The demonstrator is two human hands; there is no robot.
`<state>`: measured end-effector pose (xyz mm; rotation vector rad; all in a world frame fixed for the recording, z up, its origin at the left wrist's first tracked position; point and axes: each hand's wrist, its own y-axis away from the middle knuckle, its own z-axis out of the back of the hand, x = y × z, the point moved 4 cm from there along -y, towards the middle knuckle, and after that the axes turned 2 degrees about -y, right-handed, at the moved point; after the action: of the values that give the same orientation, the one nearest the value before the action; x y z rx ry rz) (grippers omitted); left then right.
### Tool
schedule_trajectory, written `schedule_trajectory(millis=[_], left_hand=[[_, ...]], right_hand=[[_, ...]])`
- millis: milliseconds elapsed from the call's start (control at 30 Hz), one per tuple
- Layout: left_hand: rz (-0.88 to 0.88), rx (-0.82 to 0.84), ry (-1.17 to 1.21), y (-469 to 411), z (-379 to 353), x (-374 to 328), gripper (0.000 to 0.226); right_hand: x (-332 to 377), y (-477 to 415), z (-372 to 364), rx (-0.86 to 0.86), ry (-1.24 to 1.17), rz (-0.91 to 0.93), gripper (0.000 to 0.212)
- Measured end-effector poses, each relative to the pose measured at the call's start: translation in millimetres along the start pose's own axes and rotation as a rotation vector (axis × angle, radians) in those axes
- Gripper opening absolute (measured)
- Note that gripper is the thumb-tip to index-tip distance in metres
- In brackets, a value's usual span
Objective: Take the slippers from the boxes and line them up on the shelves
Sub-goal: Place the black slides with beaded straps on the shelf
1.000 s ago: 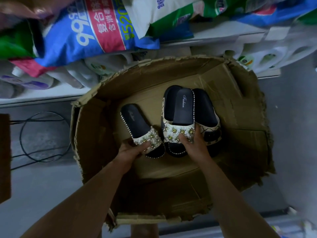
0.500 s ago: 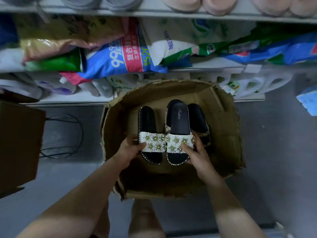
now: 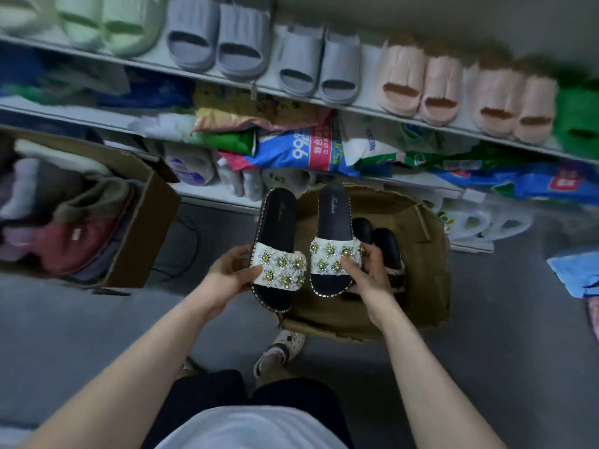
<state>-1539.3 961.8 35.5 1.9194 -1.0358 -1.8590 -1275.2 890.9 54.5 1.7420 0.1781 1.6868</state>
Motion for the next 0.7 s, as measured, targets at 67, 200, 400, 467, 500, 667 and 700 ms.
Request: schedule_trajectory(millis=[67, 200, 400, 467, 500, 667, 700], left_hand=[[-0.033, -0.035, 0.024, 21.7, 27.8, -7.1, 0.041], [-0.107, -0.080, 0.069, 62.3, 101.0, -12.6, 0.044], [-0.173, -0.167, 0.154, 125.1, 223.0, -22.7, 0.054], [-0.201, -0.199, 0.177, 140.2, 265.4, -25.4, 0.052], [-0.216, -0.213, 0.180, 146.8, 285.9, -26.7, 0.051], [-0.279, -0.277, 0.218, 176.8, 378.5, -32.5, 0.038], [-0.286, -0.294, 0.231, 181.9, 394.9, -34.3, 0.038]], right_hand=[[8.9, 11.8, -29.7, 0.037, -0.003, 0.022, 0.035], [20.1, 33.2, -100.4, 0.117, 0.061, 0.066, 0.025], [26.4, 68.5, -224.3, 0.197, 0.157, 0.189, 0.039], [27.8, 78.4, -268.1, 0.224, 0.182, 0.223, 0.041], [29.8, 84.5, -290.2, 0.236, 0.202, 0.237, 0.040], [44.2, 109.6, -392.0, 0.288, 0.218, 0.302, 0.028], [48.3, 113.0, -409.9, 0.296, 0.223, 0.315, 0.033]])
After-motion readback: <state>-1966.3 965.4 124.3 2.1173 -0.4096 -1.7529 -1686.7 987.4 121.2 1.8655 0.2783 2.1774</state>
